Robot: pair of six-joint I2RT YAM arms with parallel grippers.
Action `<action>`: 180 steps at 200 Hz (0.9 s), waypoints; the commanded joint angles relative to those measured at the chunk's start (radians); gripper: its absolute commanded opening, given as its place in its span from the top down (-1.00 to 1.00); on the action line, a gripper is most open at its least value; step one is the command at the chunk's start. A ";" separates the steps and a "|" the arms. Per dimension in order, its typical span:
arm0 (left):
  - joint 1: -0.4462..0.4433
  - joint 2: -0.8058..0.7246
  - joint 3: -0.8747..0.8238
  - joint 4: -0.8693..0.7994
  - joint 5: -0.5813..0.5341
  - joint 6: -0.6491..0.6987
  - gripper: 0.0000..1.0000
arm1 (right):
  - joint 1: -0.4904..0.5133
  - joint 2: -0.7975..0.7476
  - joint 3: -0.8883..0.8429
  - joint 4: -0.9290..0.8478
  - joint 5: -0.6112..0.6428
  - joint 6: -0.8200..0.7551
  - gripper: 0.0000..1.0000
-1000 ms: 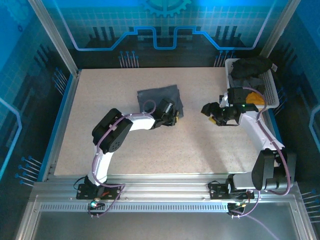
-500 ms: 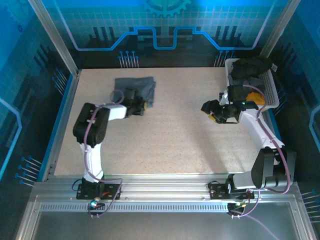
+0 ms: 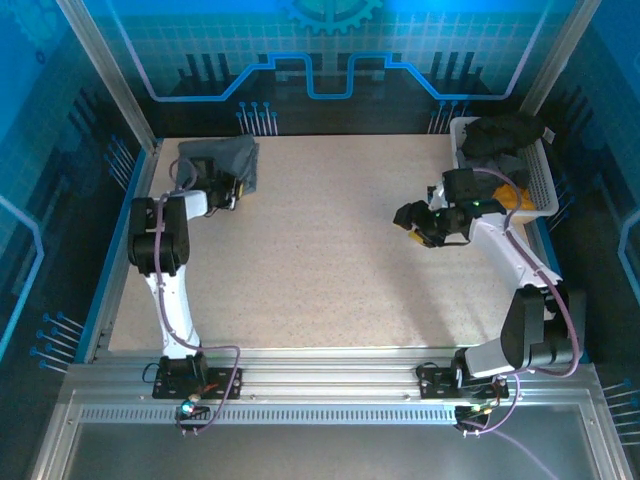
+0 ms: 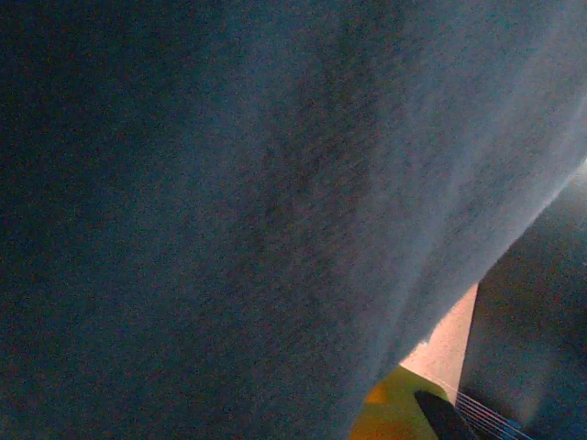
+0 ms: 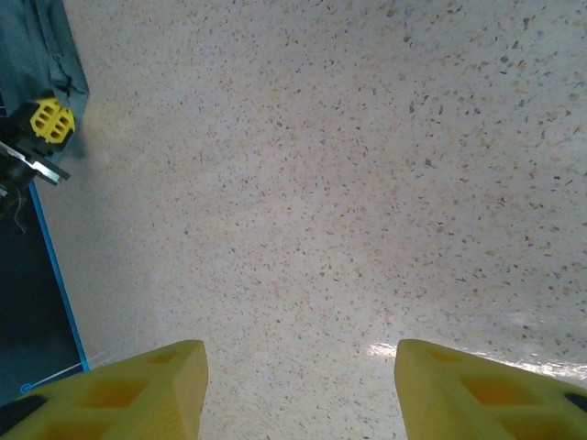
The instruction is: Fold and stack the t-shirts
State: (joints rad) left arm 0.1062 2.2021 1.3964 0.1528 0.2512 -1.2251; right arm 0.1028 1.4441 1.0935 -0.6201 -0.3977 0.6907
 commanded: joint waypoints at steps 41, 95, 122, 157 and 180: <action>-0.035 -0.076 -0.024 0.086 0.024 -0.070 0.26 | 0.025 0.000 0.028 -0.010 0.007 -0.014 -0.18; -0.166 -0.593 -0.300 -0.144 -0.143 0.084 -0.98 | 0.037 -0.091 0.043 -0.003 0.155 -0.005 -0.99; -0.254 -0.841 -0.426 -0.249 -0.203 0.256 -0.98 | 0.052 -0.217 0.001 -0.032 0.361 -0.008 -0.99; -0.334 -1.140 -0.493 -0.701 -0.655 0.421 -0.98 | 0.055 -0.304 -0.012 -0.127 0.639 -0.092 -0.99; -0.413 -1.254 -0.610 -0.835 -1.115 0.487 -0.98 | 0.045 -0.336 -0.125 -0.003 0.826 -0.177 -0.99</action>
State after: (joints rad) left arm -0.2508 1.0321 0.9039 -0.3740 -0.3332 -0.8955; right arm 0.1474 1.1202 1.0756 -0.6682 0.1646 0.6209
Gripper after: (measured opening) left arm 0.989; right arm 0.996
